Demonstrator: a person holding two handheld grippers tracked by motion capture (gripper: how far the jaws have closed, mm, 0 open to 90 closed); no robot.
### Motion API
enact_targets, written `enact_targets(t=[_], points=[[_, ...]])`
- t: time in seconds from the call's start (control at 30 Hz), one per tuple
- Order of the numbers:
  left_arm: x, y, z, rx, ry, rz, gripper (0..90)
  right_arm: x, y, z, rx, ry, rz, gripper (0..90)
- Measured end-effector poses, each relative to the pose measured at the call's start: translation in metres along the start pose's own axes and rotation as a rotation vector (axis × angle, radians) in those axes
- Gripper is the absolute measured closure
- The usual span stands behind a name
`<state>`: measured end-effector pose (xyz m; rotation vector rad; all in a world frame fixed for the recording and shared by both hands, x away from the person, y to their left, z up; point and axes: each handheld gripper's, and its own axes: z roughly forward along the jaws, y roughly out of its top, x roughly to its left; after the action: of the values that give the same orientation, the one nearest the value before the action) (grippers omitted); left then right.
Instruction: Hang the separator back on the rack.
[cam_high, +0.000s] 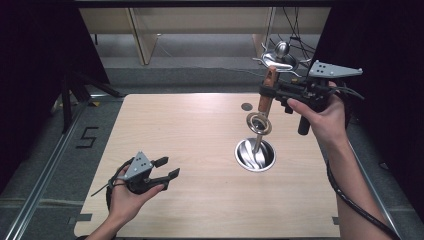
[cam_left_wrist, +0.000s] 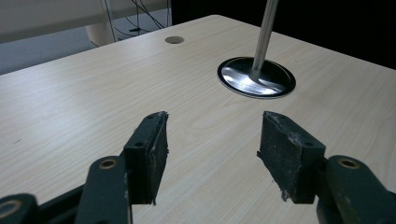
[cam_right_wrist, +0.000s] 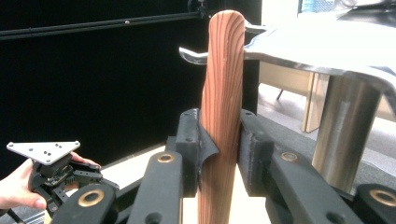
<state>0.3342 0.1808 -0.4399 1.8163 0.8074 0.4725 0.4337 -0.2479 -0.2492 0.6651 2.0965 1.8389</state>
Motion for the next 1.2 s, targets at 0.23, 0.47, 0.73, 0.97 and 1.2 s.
enact_targets(t=[0.23, 0.47, 0.73, 0.97, 1.2], points=[[-0.0002, 0.0001, -0.0001, 0.0, -0.001, 0.0, 41.1, 0.0003, -0.0026, 0.0001, 0.008, -0.002, 0.023, 73.5], [-0.0007, -0.0002, -0.0001, -0.001, 0.001, -0.016, 41.1, -0.0015, -0.0052, 0.0014, -0.001, -0.005, 0.007, 73.1], [0.0006, -0.0001, -0.0002, -0.005, -0.002, -0.003, 41.1, -0.0013, -0.0056, 0.001, 0.0, -0.008, 0.004, 72.7], [0.0008, -0.0002, -0.0001, -0.004, -0.003, -0.003, 41.0, 0.0007, -0.0057, -0.001, -0.009, -0.022, 0.017, 69.8], [0.0009, -0.0003, -0.0001, -0.004, -0.003, -0.003, 41.0, 0.0047, -0.0059, -0.0029, -0.002, -0.07, -0.046, 62.0]])
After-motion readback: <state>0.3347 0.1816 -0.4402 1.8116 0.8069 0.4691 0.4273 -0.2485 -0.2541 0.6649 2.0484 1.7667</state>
